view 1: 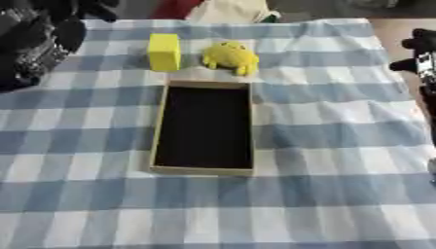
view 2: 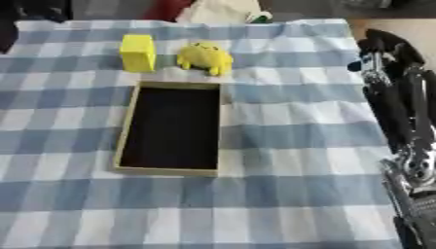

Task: Pick up objects on the table and place them in the box.

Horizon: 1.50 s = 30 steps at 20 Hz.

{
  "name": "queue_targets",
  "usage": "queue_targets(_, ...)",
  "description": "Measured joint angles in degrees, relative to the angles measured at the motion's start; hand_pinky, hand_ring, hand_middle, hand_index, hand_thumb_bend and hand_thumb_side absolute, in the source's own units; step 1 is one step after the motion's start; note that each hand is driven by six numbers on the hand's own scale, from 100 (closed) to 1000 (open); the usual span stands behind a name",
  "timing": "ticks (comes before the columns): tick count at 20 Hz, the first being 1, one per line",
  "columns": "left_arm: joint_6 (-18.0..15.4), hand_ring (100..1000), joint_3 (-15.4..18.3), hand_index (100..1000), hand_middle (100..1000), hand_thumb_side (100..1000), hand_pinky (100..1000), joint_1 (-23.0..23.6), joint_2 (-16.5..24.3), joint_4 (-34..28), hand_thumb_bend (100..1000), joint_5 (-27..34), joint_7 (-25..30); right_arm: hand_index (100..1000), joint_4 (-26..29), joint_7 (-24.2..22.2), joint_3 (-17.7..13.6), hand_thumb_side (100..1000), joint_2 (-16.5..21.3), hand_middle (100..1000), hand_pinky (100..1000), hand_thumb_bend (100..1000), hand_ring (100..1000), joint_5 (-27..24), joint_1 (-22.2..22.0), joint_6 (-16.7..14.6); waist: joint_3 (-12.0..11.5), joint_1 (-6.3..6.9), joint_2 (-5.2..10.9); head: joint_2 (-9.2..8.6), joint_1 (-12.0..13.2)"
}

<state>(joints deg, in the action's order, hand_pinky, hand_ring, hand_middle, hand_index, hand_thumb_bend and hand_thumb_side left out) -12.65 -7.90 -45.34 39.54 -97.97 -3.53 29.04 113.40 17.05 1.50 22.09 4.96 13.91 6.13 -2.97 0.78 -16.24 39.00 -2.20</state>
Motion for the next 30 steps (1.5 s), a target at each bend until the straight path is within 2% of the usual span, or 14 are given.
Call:
queue_targets(3, -1.6, 842, -2.1, 957, 851, 637, 914, -6.4, 1.2, 6.4, 100, -5.7, 1.7, 827, 0.0, -0.5, 0.4, 761, 0.3, 726, 794, 100, 619, 0.0, -0.4, 0.1, 0.7, 0.59, 0.74, 0.22, 0.0)
queue_targets(6, -3.6, 869, -3.7, 969, 885, 617, 906, -12.4, 0.6, 14.4, 100, -12.0, 3.1, 827, 0.0, -0.8, 0.7, 763, 0.5, 726, 794, 100, 619, 0.0, -0.9, 0.3, 1.3, 1.15, 1.25, 0.28, 0.1)
queue_targets(11, -8.5, 907, -3.9, 978, 928, 584, 889, -19.0, -4.3, 27.5, 212, -23.1, 2.7, 827, 0.0, -1.4, 1.0, 763, 0.9, 726, 795, 100, 619, -0.1, -1.3, 0.4, 2.0, 1.37, 1.72, 0.44, 0.3)
queue_targets(14, -11.5, 907, -3.6, 978, 929, 578, 885, -21.6, -7.8, 34.9, 220, -30.4, 2.2, 827, 0.0, -1.6, 1.2, 763, 0.9, 725, 795, 100, 619, -0.1, -1.3, 0.4, 2.5, 1.42, 1.85, 0.75, 0.5)
queue_targets(18, -13.8, 894, -1.3, 973, 918, 572, 874, -23.1, -11.9, 43.5, 192, -39.4, 0.4, 827, 0.0, -1.9, 1.4, 763, 0.9, 725, 795, 100, 619, -0.2, -1.3, 0.4, 3.0, 1.36, 1.86, 0.77, 1.0)
queue_targets(21, -14.6, 893, 0.3, 968, 914, 578, 870, -23.4, -14.3, 48.3, 206, -45.0, -1.7, 827, 0.0, -2.0, 1.7, 766, 0.9, 724, 795, 100, 619, -0.4, -1.3, 0.5, 3.5, 1.3, 1.86, 0.78, 1.5)
queue_targets(24, -14.8, 894, 1.5, 967, 913, 580, 869, -23.4, -16.0, 51.6, 222, -49.6, -3.9, 827, 0.0, -2.3, 1.7, 766, 0.9, 724, 795, 100, 619, -0.5, -1.3, 0.5, 3.9, 1.22, 1.8, 0.78, 1.7)
queue_targets(27, -15.2, 897, 2.1, 963, 916, 598, 859, -23.4, -17.0, 53.7, 289, -53.1, -5.7, 827, 0.0, -2.4, 1.8, 769, 0.9, 722, 795, 100, 618, -0.5, -1.3, 0.5, 4.2, 1.21, 1.63, 0.78, 1.9)
queue_targets(30, -15.9, 892, 2.2, 960, 910, 577, 853, -23.4, -17.4, 55.0, 288, -56.5, -6.6, 827, 0.0, -2.4, 2.0, 770, 0.9, 721, 795, 100, 618, -0.5, -1.3, 0.5, 4.4, 1.21, 1.42, 0.78, 2.1)
